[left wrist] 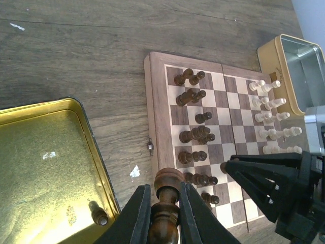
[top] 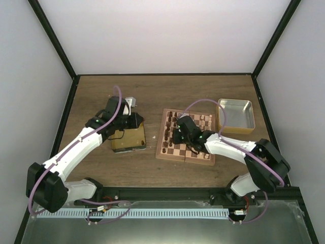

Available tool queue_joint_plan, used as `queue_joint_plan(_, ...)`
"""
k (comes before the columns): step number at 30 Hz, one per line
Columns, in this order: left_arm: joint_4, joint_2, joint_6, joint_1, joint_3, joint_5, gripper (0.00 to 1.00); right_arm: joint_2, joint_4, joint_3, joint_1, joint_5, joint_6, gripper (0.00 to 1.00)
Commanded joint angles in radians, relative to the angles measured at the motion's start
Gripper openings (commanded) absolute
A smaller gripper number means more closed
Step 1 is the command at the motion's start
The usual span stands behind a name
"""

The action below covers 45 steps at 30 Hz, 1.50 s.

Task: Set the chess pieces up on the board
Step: Place the chess piece on the chessboard.

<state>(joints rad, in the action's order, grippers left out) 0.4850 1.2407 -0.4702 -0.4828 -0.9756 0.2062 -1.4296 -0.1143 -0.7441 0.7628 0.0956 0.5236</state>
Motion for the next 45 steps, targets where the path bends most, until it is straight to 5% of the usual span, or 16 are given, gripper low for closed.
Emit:
queue_joint_plan(1,-0.009,0.002,0.009,0.003,0.009,0.020,0.06,-0.042,0.037,-0.063,0.007,-0.011,-0.003,0.03)
queue_joint_plan(37,-0.015,0.025,0.015,0.003,0.017,0.024,0.05,-0.195,-0.013,-0.130,0.004,0.055,0.025,0.11)
queue_joint_plan(45,-0.014,0.021,0.015,0.003,0.018,0.025,0.05,-0.178,-0.029,-0.136,0.004,0.047,0.044,0.24)
